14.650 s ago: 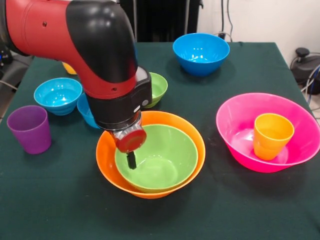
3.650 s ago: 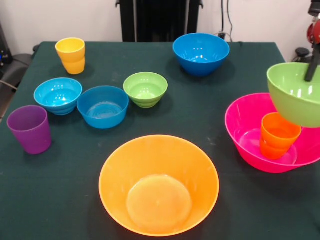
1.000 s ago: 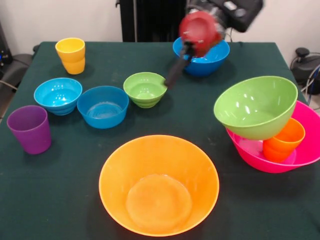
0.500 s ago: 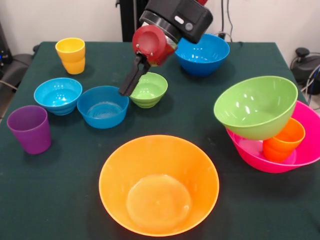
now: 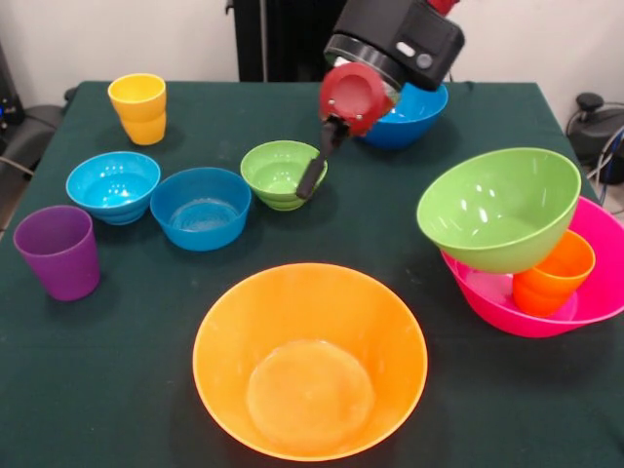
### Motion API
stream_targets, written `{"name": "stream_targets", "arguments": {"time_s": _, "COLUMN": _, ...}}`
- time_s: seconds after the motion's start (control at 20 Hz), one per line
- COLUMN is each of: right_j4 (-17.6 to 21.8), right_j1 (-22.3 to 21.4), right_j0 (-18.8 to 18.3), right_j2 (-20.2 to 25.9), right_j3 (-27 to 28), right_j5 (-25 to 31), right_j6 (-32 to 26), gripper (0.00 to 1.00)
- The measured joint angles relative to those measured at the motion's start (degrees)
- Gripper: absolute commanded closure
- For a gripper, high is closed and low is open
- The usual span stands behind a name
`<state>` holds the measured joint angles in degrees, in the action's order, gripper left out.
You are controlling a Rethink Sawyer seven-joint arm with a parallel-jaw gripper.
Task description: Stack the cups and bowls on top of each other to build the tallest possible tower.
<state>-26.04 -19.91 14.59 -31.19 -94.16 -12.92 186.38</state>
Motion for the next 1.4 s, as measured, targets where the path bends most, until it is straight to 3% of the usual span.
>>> {"name": "stream_targets", "arguments": {"time_s": 0.6, "right_j4": 0.02, "right_j1": -0.53, "right_j0": 0.34, "right_j2": 0.31, "right_j3": 0.00, "right_j5": 0.00, "right_j6": 0.00, "gripper": 0.00}}
{"name": "stream_targets", "arguments": {"time_s": 0.9, "right_j4": 0.12, "right_j1": 1.56, "right_j0": 0.39, "right_j2": -0.86, "right_j3": 0.84, "right_j5": 0.00, "right_j6": 0.00, "gripper": 0.00}}
{"name": "stream_targets", "arguments": {"time_s": 1.15, "right_j4": 7.89, "right_j1": 1.67, "right_j0": -7.07, "right_j2": 3.25, "right_j3": 3.17, "right_j5": 0.05, "right_j6": -0.01, "gripper": 0.00}}
{"name": "stream_targets", "arguments": {"time_s": 1.4, "right_j4": 17.98, "right_j1": 0.99, "right_j0": -19.32, "right_j2": 11.18, "right_j3": 7.67, "right_j5": 5.32, "right_j6": -0.95, "gripper": 0.00}}
